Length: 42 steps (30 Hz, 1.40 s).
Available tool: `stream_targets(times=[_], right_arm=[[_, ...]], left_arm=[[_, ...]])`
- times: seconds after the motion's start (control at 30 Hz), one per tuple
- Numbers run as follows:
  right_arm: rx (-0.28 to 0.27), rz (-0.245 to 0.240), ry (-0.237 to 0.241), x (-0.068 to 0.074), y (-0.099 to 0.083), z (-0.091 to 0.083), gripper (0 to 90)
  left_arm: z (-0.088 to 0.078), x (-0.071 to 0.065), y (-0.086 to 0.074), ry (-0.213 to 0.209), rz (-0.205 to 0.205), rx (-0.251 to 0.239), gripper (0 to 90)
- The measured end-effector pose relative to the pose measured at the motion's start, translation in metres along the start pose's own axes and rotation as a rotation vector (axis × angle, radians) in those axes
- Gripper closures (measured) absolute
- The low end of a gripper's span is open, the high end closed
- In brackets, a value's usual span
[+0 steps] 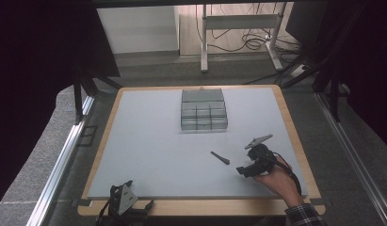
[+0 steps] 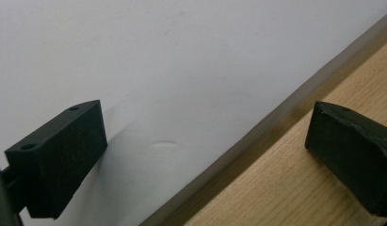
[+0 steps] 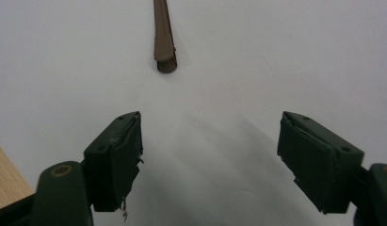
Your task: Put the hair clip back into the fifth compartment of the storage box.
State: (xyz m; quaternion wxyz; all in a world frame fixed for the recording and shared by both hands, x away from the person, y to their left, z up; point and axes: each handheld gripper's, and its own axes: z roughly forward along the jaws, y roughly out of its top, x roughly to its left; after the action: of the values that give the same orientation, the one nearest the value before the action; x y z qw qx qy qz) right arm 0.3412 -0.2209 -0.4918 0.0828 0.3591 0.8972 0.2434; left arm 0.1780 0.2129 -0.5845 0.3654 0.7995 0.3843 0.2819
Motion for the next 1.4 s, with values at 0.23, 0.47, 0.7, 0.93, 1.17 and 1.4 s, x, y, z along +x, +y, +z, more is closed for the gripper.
stream_targets(times=[0.23, 0.47, 0.7, 0.93, 1.17, 1.4], right_arm=[[0.027, 0.002, 0.023, 0.0, 0.013, 0.002, 24.1], [0.07, -0.033, 0.033, 0.003, 0.028, 0.004, 36.9], [0.135, -0.07, 0.069, 0.005, 0.043, 0.012, 50.4], [0.197, -0.103, 0.093, 0.009, 0.057, 0.02, 58.7], [0.254, -0.14, 0.09, 0.012, 0.069, 0.029, 64.3], [0.304, -0.145, 0.094, 0.014, 0.079, 0.038, 66.1]], left_arm=[[0.0, 0.0, 0.0, 0.0, 0.0, 0.0, 0.0], [0.0, 0.0, 0.0, 0.0, 0.0, 0.0, 0.0], [0.0, 0.0, 0.0, 0.0, 0.001, 0.0, 0.0], [0.0, 0.0, 0.0, -0.001, 0.002, 0.0, 0.0], [0.0, 0.0, 0.0, -0.001, 0.002, -0.001, 0.0], [0.0, 0.0, 0.0, -0.002, 0.002, -0.001, 0.0]])
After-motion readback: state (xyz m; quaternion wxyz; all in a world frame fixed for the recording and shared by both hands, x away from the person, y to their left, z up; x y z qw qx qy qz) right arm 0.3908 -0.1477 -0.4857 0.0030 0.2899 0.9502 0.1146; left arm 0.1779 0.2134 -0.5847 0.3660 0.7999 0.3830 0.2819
